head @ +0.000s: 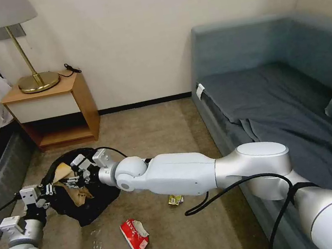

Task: Pick up the trash bin, then pick up the garbage on the floor and place it into the trash bin.

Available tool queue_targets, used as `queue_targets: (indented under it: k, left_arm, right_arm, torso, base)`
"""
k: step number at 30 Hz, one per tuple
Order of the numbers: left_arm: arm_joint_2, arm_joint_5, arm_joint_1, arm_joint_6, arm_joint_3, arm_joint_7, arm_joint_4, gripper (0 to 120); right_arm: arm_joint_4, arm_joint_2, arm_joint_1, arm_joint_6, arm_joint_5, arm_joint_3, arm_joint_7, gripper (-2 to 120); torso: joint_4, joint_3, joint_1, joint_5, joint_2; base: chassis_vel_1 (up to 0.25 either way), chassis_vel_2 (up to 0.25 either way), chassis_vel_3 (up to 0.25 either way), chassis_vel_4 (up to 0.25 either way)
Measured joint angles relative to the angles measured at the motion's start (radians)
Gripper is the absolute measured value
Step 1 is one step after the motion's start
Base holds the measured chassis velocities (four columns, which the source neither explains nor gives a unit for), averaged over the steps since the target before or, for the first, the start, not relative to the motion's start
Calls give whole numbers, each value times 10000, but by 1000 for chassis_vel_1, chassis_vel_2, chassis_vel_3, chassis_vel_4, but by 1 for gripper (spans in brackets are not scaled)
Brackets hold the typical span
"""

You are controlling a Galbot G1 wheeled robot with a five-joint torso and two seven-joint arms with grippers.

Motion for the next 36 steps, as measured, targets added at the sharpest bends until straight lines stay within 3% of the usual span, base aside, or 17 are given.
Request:
queue_targets:
  k: [9, 19, 24, 36]
  left_arm:
    - [289, -242, 120, -235, -271, 43, 308, 6]
    - [756, -494, 274, -675, -625, 120, 937, 6]
    - [843, -482, 212, -770, -598, 125, 1248, 6]
    - [1012, -617, 312, -861, -902, 154, 1312, 6]
  right_arm:
    - [21, -2, 362, -416, 135, -5, 216, 99]
    - [1207, -168, 184, -1284, 567, -154, 1202, 100]
    - [1385, -992, -726, -1466, 87, -88, 1690, 100]
    - [1787, -1859, -2015, -1452, -403, -1, 2360, 100]
  torso:
    - [-1, 0, 0, 0, 0]
    - [7, 0, 0, 0, 0]
    - [-6, 0, 0, -1, 0]
    - [1, 0, 0, 1, 0]
  base:
    - [0, 0, 0, 0]
    - [0, 0, 0, 0]
    - [0, 0, 0, 0]
    - [0, 0, 0, 0]
